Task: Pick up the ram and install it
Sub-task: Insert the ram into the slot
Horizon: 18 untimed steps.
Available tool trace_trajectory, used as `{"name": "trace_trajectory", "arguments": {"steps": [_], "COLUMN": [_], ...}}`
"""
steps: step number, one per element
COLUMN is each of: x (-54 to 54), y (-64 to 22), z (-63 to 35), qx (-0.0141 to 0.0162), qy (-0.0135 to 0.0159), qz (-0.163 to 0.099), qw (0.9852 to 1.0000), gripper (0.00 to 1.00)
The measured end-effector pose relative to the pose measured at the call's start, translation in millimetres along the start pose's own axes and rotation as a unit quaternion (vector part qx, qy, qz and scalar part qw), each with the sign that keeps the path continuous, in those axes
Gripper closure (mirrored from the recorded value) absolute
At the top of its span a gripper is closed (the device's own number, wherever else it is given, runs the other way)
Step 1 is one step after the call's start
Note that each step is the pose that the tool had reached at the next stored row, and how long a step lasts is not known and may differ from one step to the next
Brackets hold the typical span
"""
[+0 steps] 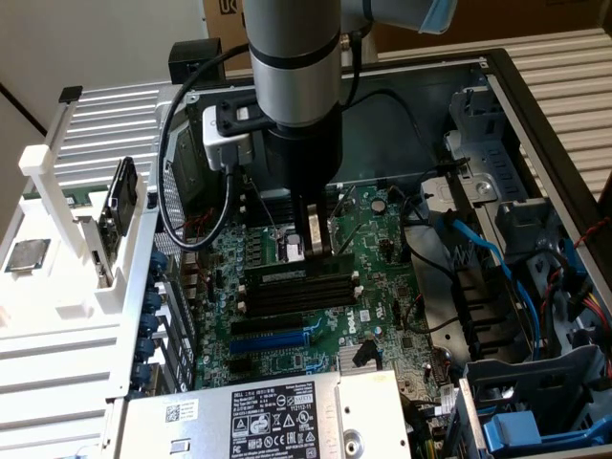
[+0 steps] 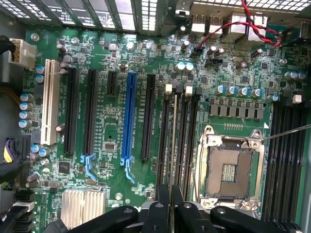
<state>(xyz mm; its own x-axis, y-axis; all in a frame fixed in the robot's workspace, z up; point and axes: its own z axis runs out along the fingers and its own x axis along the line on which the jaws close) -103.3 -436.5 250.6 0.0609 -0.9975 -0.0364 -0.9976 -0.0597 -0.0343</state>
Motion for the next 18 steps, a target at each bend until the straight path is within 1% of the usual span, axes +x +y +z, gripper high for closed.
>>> {"name": "trace_trajectory", "arguments": {"steps": [2,6,10,11,13,16,18], "x": [0.0,1.9,2.7,2.8,2.8,3.2,3.1], "y": [0.0,0.1,0.1,0.4,1.5,2.2,5.9], "z": [0.0,0.2,1.8,3.0,3.9,4.1,6.8], "qx": [0.0002,0.0007,0.0056,0.0108,0.0139,0.0143,0.0157], "qy": [0.0007,0.0006,0.0006,0.0008,0.0009,0.0009,0.001], "qz": [0.0,0.0,0.0,0.0,0.0,0.0,0.0], "qw": [1.0,1.0,1.0,0.9999,0.9999,0.9999,0.9999], "gripper": [0.87,0.87,0.87,0.87,0.87,0.87,0.87]}}
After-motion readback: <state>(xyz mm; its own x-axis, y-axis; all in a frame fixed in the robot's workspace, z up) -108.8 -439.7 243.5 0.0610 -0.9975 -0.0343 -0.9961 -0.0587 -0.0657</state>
